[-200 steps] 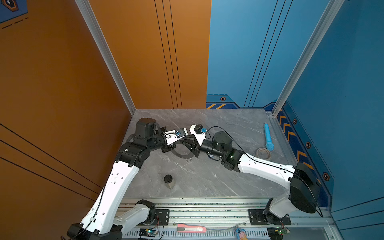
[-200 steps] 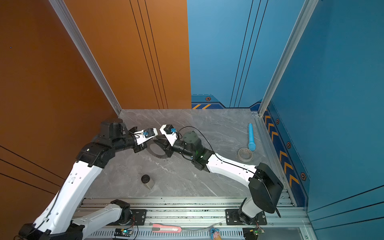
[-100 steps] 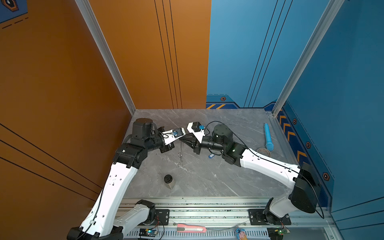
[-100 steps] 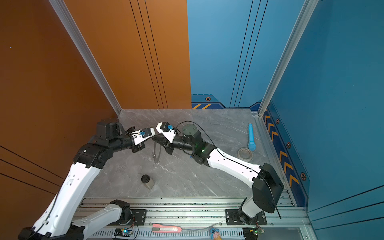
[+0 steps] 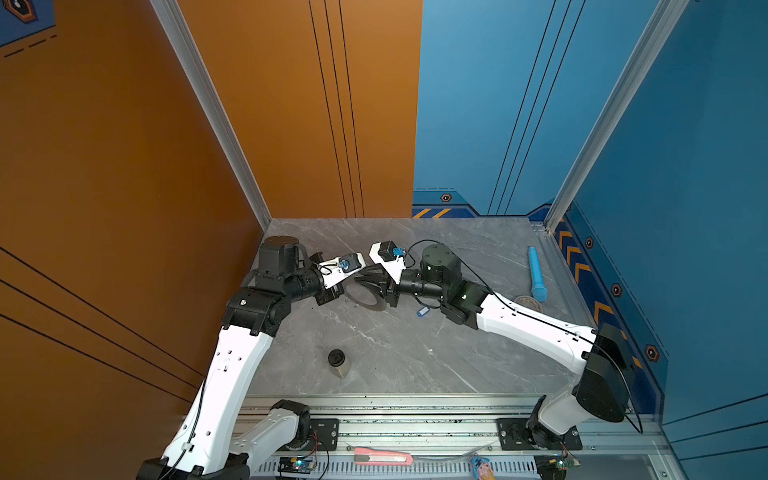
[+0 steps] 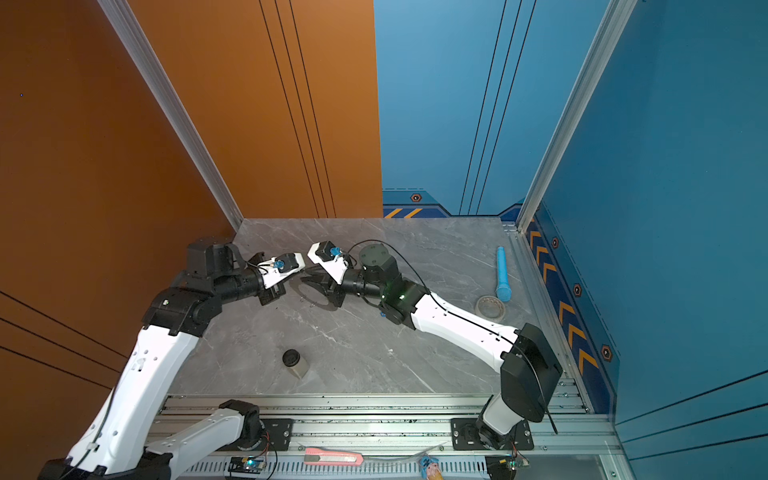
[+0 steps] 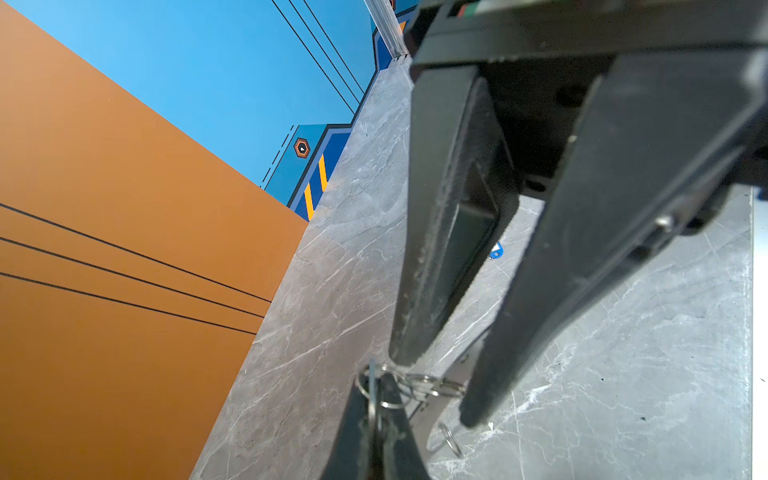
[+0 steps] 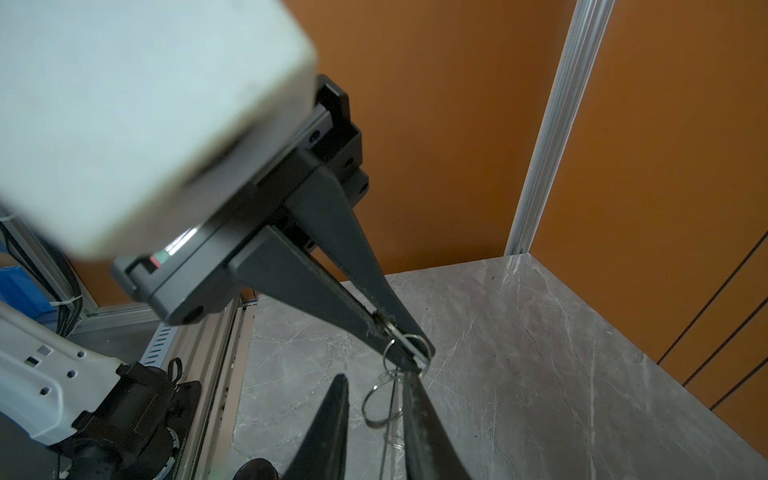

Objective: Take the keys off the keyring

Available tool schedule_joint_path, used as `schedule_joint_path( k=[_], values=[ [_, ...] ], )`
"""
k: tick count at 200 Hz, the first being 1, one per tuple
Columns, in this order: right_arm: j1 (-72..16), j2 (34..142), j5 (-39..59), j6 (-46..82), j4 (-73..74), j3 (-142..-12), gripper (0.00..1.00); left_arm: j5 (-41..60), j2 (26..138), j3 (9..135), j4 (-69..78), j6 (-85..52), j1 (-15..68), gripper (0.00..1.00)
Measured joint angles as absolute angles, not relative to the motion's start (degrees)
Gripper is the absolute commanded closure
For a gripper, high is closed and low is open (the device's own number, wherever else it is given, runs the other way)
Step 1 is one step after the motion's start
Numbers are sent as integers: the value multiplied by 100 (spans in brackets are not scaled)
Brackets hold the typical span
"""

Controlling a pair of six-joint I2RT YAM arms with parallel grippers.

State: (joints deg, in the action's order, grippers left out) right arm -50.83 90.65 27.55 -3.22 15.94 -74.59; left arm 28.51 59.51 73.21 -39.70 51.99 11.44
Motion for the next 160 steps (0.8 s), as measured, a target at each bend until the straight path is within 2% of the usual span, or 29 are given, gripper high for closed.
schedule_joint_path(
  k=[59,98,119,160],
  values=[
    [-5188,9061,2515,-434,1579,-7413,73,2941,5953,7321,-3970,5201,1044,100],
    [-5280,9061,2353,-655,1494,-7406,68,2945,5990,7321,-3972,5201,1013,100],
    [-5312,9061,2217,-775,1409,-7406,70,2947,5999,7321,-3972,5199,1007,100],
    [-5336,9067,2058,-886,1297,-7408,79,2969,5999,7321,-3979,5177,1007,100]
  ],
)
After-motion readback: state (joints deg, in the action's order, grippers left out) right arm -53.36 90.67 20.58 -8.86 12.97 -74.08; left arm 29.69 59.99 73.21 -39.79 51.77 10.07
